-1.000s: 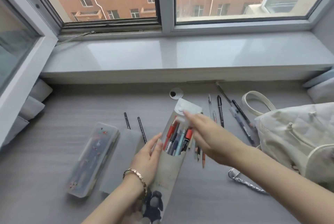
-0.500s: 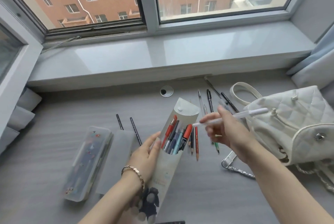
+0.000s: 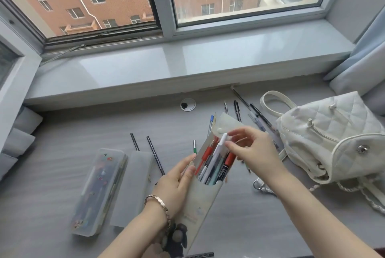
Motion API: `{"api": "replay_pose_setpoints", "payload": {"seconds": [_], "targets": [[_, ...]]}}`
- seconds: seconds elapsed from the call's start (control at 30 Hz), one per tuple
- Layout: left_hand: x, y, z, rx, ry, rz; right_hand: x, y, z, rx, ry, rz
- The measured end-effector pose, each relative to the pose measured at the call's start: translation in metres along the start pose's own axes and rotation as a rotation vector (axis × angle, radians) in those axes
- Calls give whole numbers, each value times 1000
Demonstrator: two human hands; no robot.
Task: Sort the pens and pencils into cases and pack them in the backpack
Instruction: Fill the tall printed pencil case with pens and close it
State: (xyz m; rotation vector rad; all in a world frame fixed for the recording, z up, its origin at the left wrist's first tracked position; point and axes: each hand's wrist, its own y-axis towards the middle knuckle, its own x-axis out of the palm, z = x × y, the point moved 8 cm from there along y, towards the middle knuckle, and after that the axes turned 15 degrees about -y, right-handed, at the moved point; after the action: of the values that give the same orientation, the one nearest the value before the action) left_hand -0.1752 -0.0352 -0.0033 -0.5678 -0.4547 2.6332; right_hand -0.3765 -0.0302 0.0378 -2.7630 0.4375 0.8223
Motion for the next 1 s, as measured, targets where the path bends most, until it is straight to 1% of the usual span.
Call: {"api": "replay_pose_setpoints", "payload": {"seconds": [0.07,0.13,0.2,0.3,0.4,0.43,0.5,0.57,0.63,0.7,0.8,0.83,0.93,1.0], "targets": [[1,0,3,-2,0,-6,5,-3,-2,-119,-194,28],[2,0,7,-3,2,-9,12,-7,-4,-240,-310,48],[3,3,8,-8,3,-10,17,-10,-4,-291,-406,70],[5,7,4,-9,-16,-7,24,-10,-1,-321,-471,56],[7,12,-4,-38,-9,-11,28,-4,6,-329,-439,6],[7,14,-7,-53,-10,-7,24,-1,8,-319,-392,25],[5,18,-10,-75,-21,21,8,11,19,-250,-320,135],[2,24,-7,-75,-41,63,-8,34,44,-98,-410,209],[0,31,-4,-78,-58,100,-13,60,78,77,-625,130],[-2,37,-2,-80,-61,121,-8,78,103,175,-799,11],[-3,45,0,-87,-65,138,7,92,112,190,-1058,-76],[-4,46,1,-88,-68,143,11,95,113,195,-1101,-87],[-7,54,6,-75,-83,155,16,105,117,235,-1098,-115],[-9,58,8,-76,-101,158,18,114,113,229,-960,-120]]}}
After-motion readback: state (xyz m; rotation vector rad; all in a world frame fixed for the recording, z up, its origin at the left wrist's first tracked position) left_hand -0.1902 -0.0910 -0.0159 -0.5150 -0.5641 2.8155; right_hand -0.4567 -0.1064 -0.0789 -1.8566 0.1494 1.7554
